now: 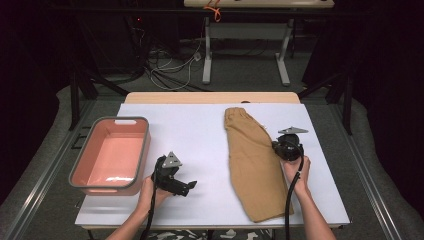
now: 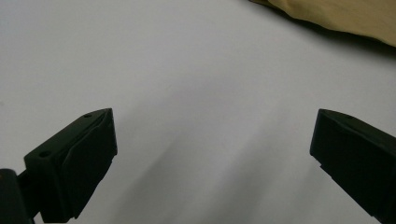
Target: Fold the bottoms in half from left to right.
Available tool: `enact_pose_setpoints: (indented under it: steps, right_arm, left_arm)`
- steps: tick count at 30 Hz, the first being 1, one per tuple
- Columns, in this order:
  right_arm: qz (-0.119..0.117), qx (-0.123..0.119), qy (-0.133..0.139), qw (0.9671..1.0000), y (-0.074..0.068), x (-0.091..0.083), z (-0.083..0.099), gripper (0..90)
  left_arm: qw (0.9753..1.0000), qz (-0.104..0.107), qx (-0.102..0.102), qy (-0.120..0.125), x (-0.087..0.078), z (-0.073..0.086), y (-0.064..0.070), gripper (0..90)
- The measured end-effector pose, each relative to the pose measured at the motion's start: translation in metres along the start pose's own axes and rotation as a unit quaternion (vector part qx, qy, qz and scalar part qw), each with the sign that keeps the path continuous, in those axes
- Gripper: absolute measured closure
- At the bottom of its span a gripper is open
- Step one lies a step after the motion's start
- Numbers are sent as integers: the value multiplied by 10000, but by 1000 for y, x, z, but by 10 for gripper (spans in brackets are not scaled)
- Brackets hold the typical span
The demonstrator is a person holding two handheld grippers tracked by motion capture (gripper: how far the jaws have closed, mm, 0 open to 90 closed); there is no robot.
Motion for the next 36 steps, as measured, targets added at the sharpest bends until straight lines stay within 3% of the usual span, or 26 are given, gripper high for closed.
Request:
enact_pose_setpoints:
  steps: [4, 16, 24, 30, 36]
  right_arm:
    - [101, 5, 25, 9999, 2, -1, 0, 898]
    - [125, -22, -415, 9991, 5, 13, 13, 875]
    - [74, -5, -231, 9997, 8, 1, 11, 577]
    - [-191, 25, -177, 9997, 7, -14, 15, 393]
    - [-610, -94, -269, 9977, 0, -27, 23, 273]
  left_arm:
    - [10000, 8, -31, 15, 0, 0, 0, 3]
    - [10000, -10, 41, -22, 0, 1, 1, 1]
    - [10000, -16, 51, -28, 0, 1, 2, 0]
    - [10000, 0, 48, -46, 1, 0, 2, 0]
    - [10000, 18, 67, -33, 1, 0, 4, 0]
Point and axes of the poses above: each handheld gripper's, and its own axes: x roughly forward along the jaws, z roughly out of its underside, y roughly to its right, the point moved 6 cm from there along x, roughly forward along the jaws
